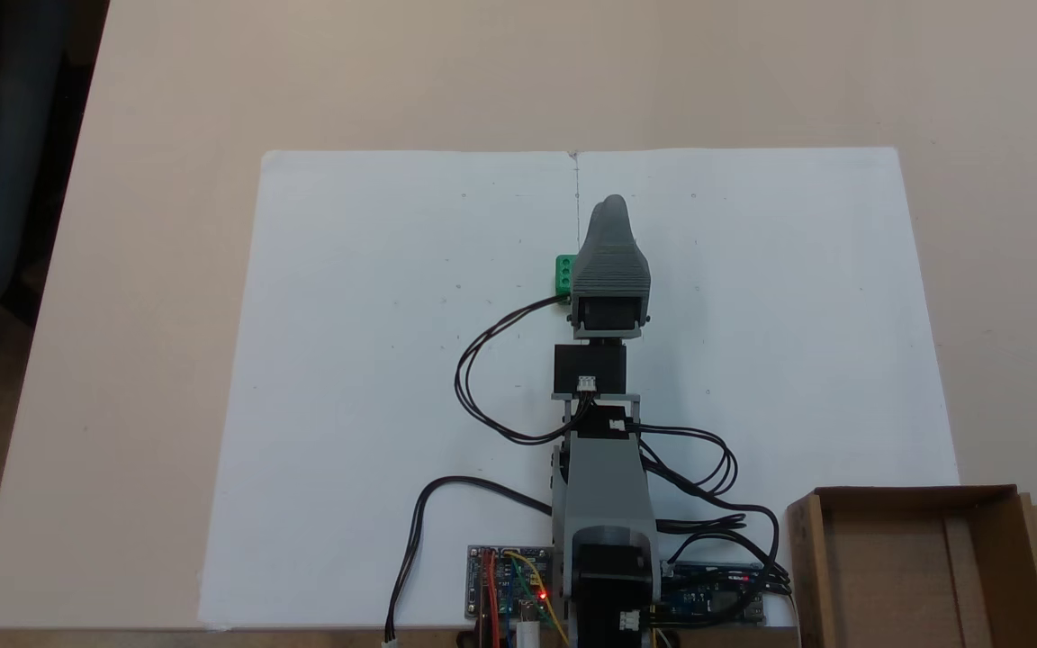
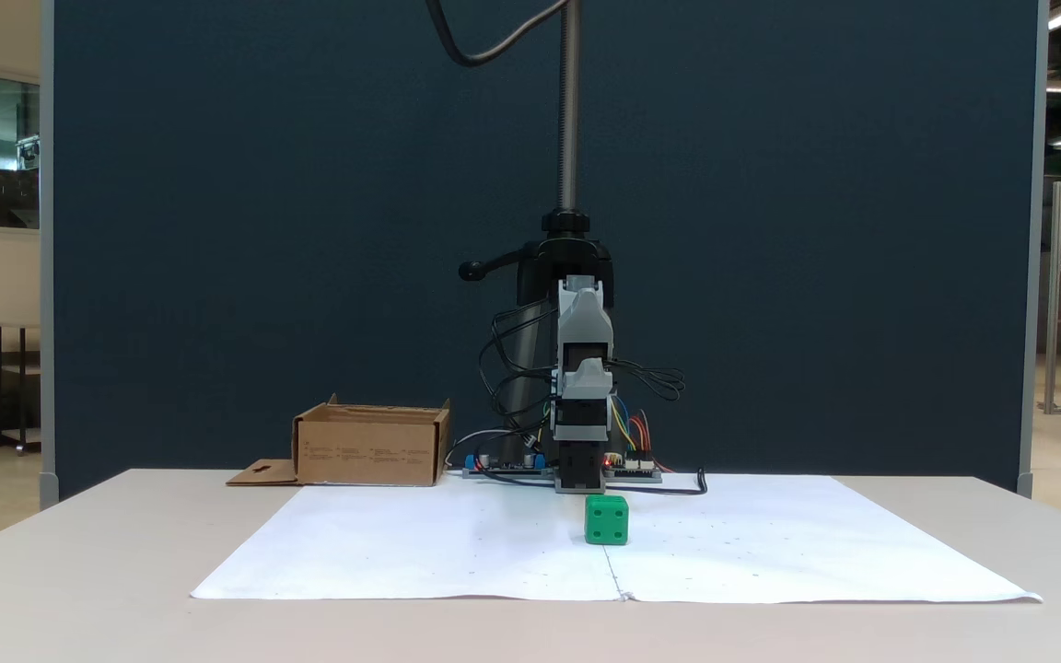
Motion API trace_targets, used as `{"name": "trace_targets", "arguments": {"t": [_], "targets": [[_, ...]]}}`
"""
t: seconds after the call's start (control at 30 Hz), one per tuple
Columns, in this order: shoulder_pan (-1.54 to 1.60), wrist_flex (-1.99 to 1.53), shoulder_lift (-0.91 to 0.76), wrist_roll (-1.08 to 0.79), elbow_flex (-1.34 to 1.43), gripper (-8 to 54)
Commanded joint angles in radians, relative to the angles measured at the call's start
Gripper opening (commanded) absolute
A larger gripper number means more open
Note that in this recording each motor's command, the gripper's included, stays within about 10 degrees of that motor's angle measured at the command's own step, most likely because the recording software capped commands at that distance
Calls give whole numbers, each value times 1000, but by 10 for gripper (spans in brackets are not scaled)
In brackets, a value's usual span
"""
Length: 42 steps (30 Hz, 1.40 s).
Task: Grasp a green dice and put it in the bin.
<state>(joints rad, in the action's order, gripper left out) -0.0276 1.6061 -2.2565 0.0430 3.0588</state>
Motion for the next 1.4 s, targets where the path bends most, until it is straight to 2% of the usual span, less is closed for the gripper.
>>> {"name": "trace_targets", "arguments": {"t": [0.0, 0.13, 0.9, 1.03, 1.37], "targets": [[12, -175, -109, -71, 72, 431], [12, -439, -109, -71, 72, 431], [12, -436, -109, -72, 71, 431], [14, -451, -109, -72, 14, 415], [-34, -980, -114, -71, -310, 417]]}}
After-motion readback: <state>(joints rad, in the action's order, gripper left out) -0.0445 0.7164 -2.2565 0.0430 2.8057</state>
